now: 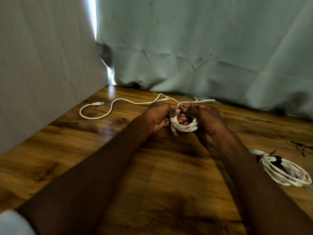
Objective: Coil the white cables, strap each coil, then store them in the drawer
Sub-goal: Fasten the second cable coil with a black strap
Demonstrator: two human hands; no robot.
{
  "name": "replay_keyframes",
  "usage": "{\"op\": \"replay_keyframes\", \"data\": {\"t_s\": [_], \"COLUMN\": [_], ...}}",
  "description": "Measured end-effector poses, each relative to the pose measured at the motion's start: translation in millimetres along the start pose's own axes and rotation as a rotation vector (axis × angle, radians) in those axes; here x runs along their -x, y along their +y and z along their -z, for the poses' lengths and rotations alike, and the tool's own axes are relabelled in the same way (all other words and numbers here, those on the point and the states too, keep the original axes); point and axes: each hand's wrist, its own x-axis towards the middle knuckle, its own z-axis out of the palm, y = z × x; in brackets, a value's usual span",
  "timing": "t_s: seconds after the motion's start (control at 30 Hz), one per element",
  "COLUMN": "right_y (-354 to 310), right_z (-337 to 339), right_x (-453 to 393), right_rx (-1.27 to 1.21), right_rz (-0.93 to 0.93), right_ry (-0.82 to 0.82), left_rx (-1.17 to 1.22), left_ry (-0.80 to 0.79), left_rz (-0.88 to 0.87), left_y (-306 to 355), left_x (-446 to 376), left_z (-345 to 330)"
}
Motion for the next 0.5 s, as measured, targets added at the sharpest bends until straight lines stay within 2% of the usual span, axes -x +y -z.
{"op": "replay_keyframes", "data": {"t_s": [0.23, 0.5], "right_y": [-1.6, -3.6], "right_z": [-2.2, -5.6], "right_x": [1.9, 5.9], "right_rx": [-0.044, -0.026], "right_rz": [-0.076, -0.069], "right_ry": [0.083, 0.106], "left_rx": [-0.016, -0.089], "left_ry": [0.027, 0.049], "left_rz": [0.000, -0.027], "left_y": [-1.2, -5.2], "left_x": [-1.9, -4.4], "left_z": [-0.8, 0.1]}}
